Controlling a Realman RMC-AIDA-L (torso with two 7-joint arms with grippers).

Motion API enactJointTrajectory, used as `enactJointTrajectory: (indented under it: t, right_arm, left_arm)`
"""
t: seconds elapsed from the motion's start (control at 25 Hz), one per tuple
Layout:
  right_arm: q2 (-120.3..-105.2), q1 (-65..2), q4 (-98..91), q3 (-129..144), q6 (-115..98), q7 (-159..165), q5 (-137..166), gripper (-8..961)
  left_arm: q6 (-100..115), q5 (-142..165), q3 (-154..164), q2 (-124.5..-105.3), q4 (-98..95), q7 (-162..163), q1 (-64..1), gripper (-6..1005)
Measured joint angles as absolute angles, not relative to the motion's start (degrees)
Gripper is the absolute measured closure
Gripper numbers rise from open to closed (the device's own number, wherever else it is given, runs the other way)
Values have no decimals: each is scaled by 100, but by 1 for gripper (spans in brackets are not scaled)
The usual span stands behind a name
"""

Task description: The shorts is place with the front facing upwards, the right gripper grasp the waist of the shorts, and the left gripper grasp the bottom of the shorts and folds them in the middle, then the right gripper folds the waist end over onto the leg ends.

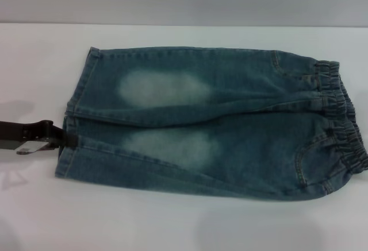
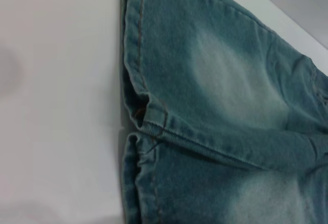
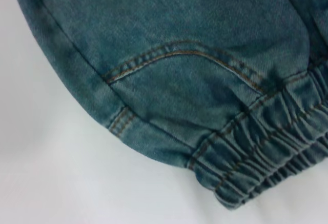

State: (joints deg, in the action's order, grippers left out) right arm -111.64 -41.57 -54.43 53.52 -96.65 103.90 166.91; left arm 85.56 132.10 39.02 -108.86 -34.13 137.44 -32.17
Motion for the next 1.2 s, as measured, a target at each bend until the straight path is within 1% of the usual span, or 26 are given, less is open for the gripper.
enactJointTrajectory:
  t: [0.16, 0.2, 0.24, 0.48, 1.2]
  right_arm:
    - [-11202, -4161, -5437, 5351, -9594, 10387, 16689, 549]
    - [-11245, -4166, -5428, 5357, -9560, 10382, 16686, 563]
    - [-11245, -4166, -5428, 5357, -9560, 10382, 16686, 563]
    - [-11378, -4203, -5341, 5368, -9401, 10377, 16688, 564]
    - [-11390, -4214, -5163, 5312, -9186, 10298, 16359, 565]
  left_arm:
    - [8548, 13210, 3902, -10893, -3406, 13743, -3230, 948]
    - [8541, 13210, 3902, -10894, -3407, 13743, -3234, 948]
    - [8541, 13210, 3902, -10894, -3407, 13743, -3234, 948]
    - [8518, 13210, 3902, -10897, -3371, 13731, -3255, 947]
    - [8474, 13222, 3910, -10942, -3357, 13686, -3260, 944]
